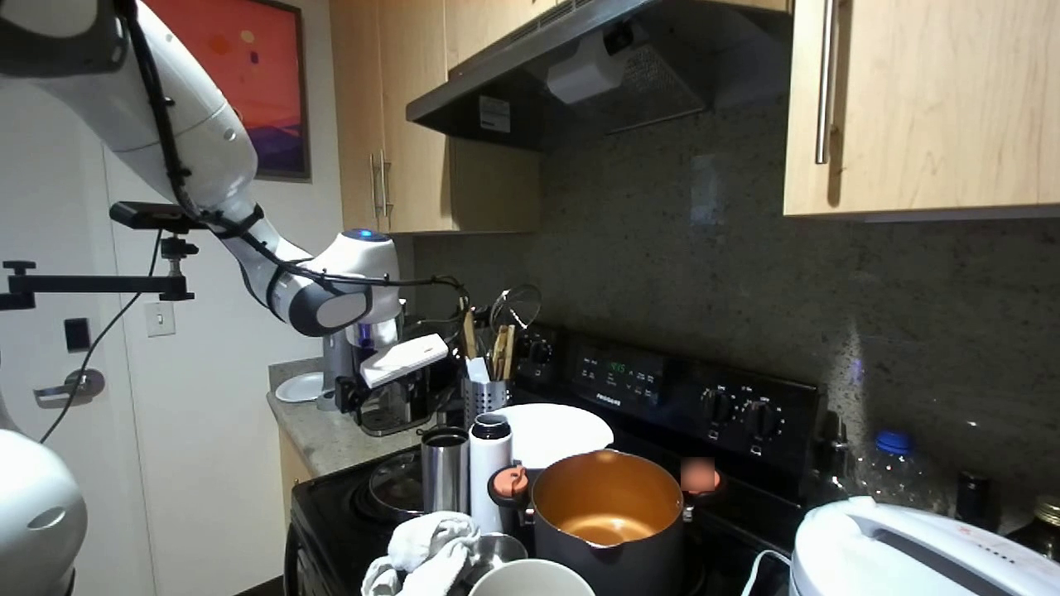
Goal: Put the lid on the pot
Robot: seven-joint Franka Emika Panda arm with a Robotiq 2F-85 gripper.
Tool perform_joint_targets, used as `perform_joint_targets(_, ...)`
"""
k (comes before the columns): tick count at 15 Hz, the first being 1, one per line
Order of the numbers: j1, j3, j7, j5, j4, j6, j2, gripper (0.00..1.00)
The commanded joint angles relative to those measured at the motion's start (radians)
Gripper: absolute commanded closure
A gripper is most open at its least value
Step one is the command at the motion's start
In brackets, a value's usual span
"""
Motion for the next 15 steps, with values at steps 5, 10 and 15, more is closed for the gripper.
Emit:
perform_joint_targets(5,-0.011,-0.007,0.009,-0.01,0.002,0.011,0.017,0.0)
perform_joint_targets(10,-0.04,-0.015,0.015,-0.025,0.005,0.031,0.078,0.0)
perform_joint_targets(15,-0.072,0.004,0.017,-0.034,0.048,0.045,0.175,0.0)
